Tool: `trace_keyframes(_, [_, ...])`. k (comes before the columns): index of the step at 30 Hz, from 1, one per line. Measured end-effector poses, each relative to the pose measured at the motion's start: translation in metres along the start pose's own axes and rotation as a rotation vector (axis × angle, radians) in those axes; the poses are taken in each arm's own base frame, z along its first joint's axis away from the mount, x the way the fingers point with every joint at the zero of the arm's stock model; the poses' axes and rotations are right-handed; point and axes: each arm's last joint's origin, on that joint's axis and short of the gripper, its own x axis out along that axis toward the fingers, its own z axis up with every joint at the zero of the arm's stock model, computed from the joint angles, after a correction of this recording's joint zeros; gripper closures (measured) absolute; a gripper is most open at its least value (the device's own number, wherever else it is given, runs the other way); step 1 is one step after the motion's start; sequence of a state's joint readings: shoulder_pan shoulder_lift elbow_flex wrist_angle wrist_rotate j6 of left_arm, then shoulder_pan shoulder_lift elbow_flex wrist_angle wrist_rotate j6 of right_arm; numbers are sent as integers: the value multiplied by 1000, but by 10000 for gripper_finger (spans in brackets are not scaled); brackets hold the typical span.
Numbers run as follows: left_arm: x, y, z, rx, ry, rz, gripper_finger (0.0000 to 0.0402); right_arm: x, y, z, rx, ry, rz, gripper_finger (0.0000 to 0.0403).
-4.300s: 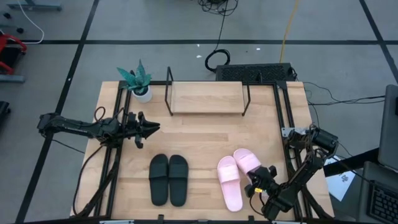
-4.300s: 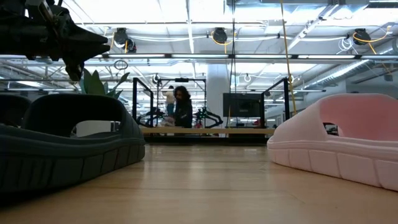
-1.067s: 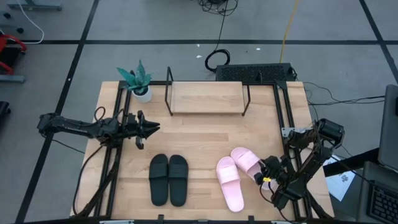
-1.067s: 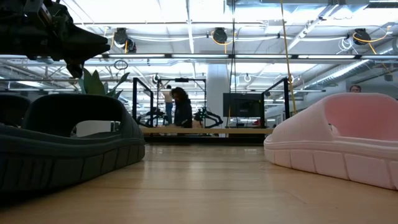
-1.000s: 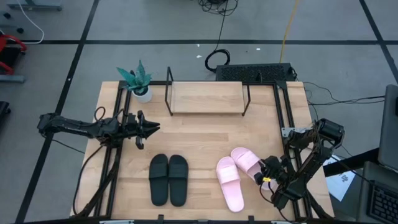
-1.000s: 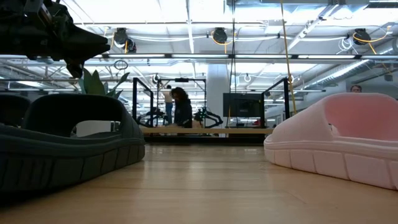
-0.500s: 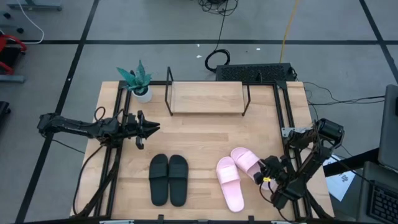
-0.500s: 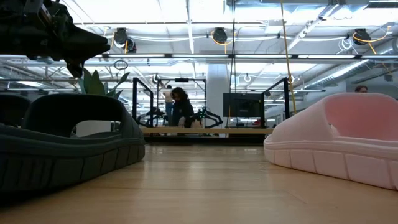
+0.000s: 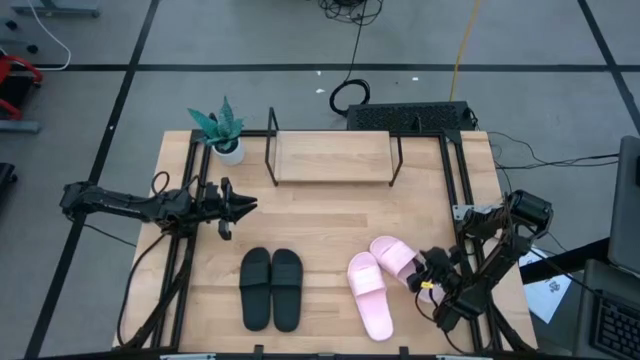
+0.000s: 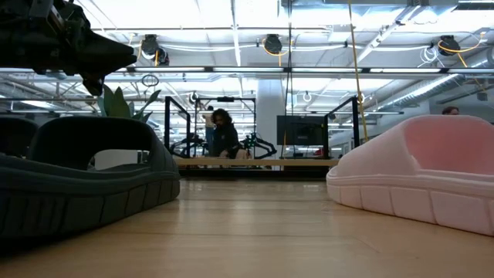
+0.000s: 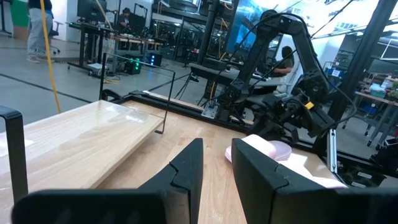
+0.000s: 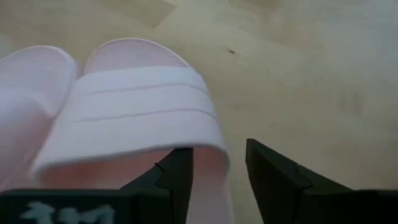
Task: Pick and place slides into the shelf
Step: Put the right pink slipper on the shelf
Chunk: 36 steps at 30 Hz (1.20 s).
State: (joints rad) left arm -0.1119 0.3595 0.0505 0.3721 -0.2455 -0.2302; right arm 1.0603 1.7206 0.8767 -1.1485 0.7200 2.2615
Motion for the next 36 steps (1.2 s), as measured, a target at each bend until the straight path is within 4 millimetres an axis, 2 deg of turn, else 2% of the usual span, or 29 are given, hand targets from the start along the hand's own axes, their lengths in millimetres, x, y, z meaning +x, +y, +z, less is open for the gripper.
trace_keyframes(7, [0,0,0,0,0,0,314,13,-6,4,-11,-90,11,265])
trace_keyframes(12, [0,0,0,0,0,0,314,22,-3,10,-29,-152,21,283])
trace_keyframes(15, [0,0,0,-3,-1,1,314,26,1,13,-53,-164,23,315])
trace_keyframes(19, [0,0,3,-20,-28,11,314,30,6,16,-94,-191,37,382])
trace_keyframes(21, [0,0,4,-24,-44,8,314,32,7,17,-101,-197,40,397])
trace_keyframes(29, [0,-1,5,-26,-53,6,314,29,7,21,-92,-195,49,402])
trace_keyframes(36, [0,-1,5,-26,-52,6,314,13,-2,31,-57,-95,69,385])
